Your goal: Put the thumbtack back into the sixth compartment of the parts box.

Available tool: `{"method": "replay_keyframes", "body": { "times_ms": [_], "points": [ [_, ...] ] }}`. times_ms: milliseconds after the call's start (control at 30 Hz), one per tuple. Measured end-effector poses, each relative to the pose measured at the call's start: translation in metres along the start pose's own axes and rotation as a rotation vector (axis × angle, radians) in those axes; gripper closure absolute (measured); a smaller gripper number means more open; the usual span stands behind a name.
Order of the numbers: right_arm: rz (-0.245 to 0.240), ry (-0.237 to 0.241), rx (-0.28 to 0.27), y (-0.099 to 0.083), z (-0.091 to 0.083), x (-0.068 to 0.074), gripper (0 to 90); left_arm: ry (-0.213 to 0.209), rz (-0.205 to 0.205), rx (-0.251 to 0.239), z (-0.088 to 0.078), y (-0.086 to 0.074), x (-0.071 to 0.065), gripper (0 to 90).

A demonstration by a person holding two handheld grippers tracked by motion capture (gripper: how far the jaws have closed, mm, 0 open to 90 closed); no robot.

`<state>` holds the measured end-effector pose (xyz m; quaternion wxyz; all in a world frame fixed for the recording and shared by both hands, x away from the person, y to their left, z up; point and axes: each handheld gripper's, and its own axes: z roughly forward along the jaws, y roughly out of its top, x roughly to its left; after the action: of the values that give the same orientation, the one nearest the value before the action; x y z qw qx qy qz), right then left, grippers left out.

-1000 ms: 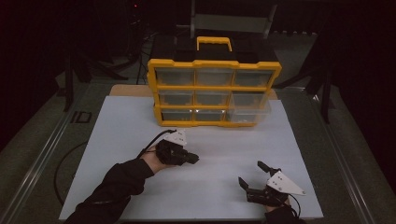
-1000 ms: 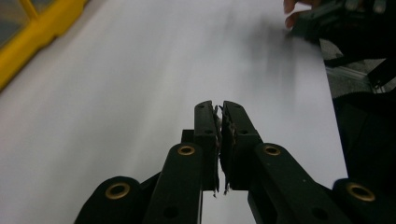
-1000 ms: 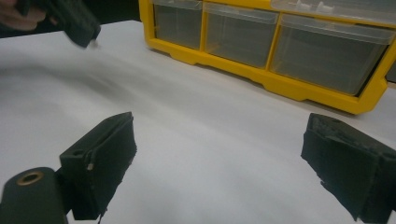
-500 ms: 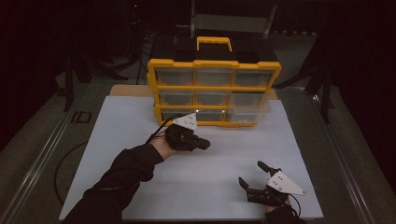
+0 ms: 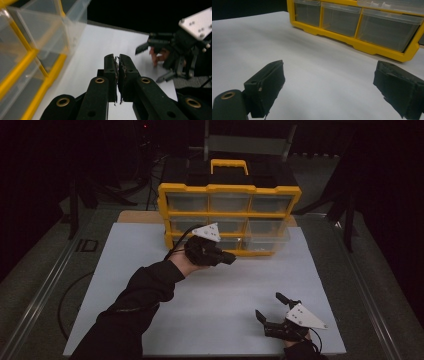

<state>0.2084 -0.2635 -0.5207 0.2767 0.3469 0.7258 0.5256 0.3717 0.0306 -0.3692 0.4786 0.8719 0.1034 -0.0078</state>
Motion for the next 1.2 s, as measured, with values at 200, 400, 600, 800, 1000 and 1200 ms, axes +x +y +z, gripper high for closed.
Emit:
{"method": "replay_keyframes", "body": {
  "times_ms": [200, 400, 600, 800, 1000, 1200],
  "points": [
    [0.004, 0.0, 0.003, 0.0, 0.0, -0.001, 9.7, 0.002, 0.0, -0.031, 0.001, 0.018, 0.006, 86.3],
    [0.002, -0.002, -0.002, 0.0, -0.001, -0.001, 9.7, 0.003, 0.004, -0.052, 0.006, 0.036, 0.011, 86.3],
    [0.008, -0.001, -0.006, 0.0, -0.001, -0.001, 9.7, 0.021, -0.002, -0.082, 0.014, 0.055, 0.018, 86.3],
    [0.011, 0.002, -0.007, 0.0, -0.001, -0.001, 9.7, 0.052, -0.022, -0.097, 0.027, 0.069, 0.028, 86.2],
    [0.014, 0.001, -0.008, -0.001, -0.001, -0.002, 9.7, 0.096, -0.06, -0.094, 0.046, 0.074, 0.039, 86.1],
    [0.021, 0.005, -0.005, -0.001, -0.002, -0.002, 9.7, 0.147, -0.096, -0.067, 0.066, 0.07, 0.047, 86.1]
  ]
}}
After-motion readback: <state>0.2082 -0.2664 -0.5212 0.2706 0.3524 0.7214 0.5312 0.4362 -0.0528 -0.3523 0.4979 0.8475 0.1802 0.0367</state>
